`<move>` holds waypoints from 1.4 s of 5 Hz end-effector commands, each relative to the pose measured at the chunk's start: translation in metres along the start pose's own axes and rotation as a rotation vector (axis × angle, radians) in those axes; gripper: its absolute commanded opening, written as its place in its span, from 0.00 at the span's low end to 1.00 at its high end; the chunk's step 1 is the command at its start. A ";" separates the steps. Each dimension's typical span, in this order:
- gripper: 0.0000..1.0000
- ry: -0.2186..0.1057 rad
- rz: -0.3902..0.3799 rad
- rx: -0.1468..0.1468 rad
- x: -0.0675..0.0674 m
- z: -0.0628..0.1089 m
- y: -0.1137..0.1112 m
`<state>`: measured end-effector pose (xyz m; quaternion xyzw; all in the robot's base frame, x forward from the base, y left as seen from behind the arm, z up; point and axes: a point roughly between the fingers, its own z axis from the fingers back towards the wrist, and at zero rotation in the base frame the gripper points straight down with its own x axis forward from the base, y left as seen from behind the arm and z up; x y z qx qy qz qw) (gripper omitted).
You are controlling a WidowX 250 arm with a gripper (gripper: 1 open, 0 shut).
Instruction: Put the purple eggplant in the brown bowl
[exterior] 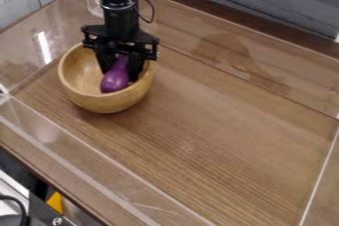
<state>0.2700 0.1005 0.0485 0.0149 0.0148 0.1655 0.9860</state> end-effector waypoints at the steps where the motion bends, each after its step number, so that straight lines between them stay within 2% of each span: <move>1: 0.00 -0.060 -0.052 0.013 0.014 0.014 0.003; 2: 0.00 -0.064 -0.098 0.021 0.017 0.016 0.006; 4: 0.00 -0.069 -0.164 0.032 0.014 0.003 0.002; 6: 0.00 -0.074 -0.171 0.039 0.010 0.008 0.010; 7: 1.00 -0.066 -0.210 0.033 0.017 0.029 0.009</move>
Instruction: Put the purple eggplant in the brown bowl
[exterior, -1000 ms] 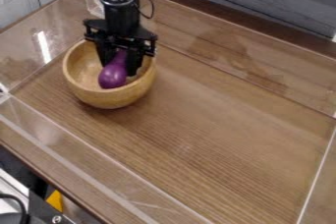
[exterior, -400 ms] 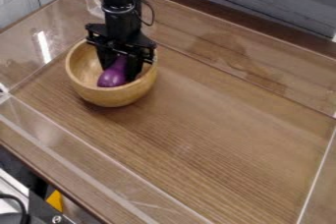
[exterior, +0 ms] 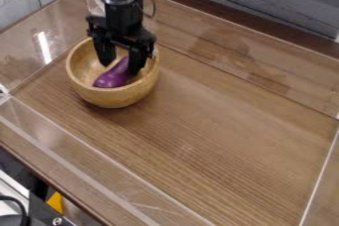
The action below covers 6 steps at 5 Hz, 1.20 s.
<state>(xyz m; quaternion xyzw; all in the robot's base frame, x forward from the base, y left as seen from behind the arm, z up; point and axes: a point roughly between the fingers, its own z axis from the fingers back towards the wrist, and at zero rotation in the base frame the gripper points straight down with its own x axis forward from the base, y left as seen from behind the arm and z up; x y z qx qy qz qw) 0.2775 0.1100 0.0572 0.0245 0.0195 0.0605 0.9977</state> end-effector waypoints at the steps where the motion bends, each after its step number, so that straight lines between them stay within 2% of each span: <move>1: 1.00 -0.069 -0.007 0.005 0.017 0.032 0.008; 2: 1.00 -0.066 -0.025 0.001 0.023 0.034 0.013; 4: 1.00 -0.056 -0.061 -0.010 0.017 0.046 -0.004; 6: 1.00 -0.046 0.040 -0.022 0.036 0.057 -0.012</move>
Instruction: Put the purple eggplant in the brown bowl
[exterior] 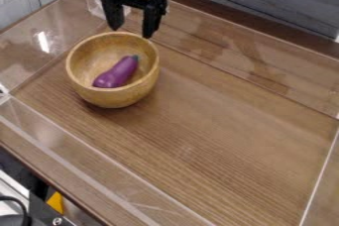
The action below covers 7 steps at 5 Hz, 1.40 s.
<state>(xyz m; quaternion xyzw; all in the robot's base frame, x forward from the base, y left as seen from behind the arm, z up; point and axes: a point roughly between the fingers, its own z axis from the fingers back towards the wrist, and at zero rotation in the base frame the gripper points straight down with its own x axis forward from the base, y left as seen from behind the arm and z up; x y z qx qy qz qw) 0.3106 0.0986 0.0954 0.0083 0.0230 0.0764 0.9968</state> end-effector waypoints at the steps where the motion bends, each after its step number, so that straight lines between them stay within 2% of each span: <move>1: 1.00 -0.045 0.033 0.007 0.007 0.015 -0.003; 2: 1.00 -0.035 0.058 0.005 0.008 0.014 -0.008; 4: 1.00 -0.023 0.086 -0.005 0.004 0.000 -0.036; 6: 1.00 -0.030 0.120 -0.024 -0.005 0.012 -0.057; 7: 1.00 -0.045 0.144 -0.040 0.002 0.019 -0.073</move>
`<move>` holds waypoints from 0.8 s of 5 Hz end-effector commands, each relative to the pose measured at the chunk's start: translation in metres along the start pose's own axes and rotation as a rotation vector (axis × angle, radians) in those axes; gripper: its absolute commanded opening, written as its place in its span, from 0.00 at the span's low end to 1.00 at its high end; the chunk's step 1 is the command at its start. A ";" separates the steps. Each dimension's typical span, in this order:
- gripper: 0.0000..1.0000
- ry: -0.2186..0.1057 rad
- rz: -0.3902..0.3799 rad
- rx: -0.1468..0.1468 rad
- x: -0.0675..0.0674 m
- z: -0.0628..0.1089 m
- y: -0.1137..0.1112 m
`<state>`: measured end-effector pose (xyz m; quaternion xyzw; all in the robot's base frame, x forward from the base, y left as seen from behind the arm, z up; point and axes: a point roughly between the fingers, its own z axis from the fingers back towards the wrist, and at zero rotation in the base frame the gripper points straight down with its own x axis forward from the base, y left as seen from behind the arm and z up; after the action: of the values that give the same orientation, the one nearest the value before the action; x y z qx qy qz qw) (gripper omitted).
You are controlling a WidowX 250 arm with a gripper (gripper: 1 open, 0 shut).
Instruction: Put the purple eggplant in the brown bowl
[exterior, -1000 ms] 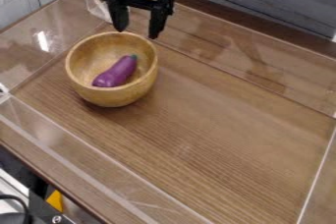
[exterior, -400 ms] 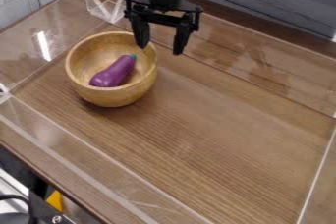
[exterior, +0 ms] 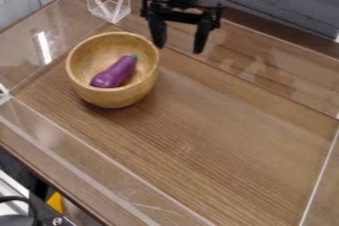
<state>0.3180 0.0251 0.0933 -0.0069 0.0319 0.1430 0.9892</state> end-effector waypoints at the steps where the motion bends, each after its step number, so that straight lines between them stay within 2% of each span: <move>1: 1.00 -0.090 0.024 -0.033 0.012 0.029 -0.016; 2: 1.00 -0.100 0.038 -0.042 0.011 0.037 -0.029; 4: 1.00 -0.091 0.011 -0.032 0.024 0.040 -0.035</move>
<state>0.3476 0.0004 0.1122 -0.0137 0.0150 0.1524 0.9881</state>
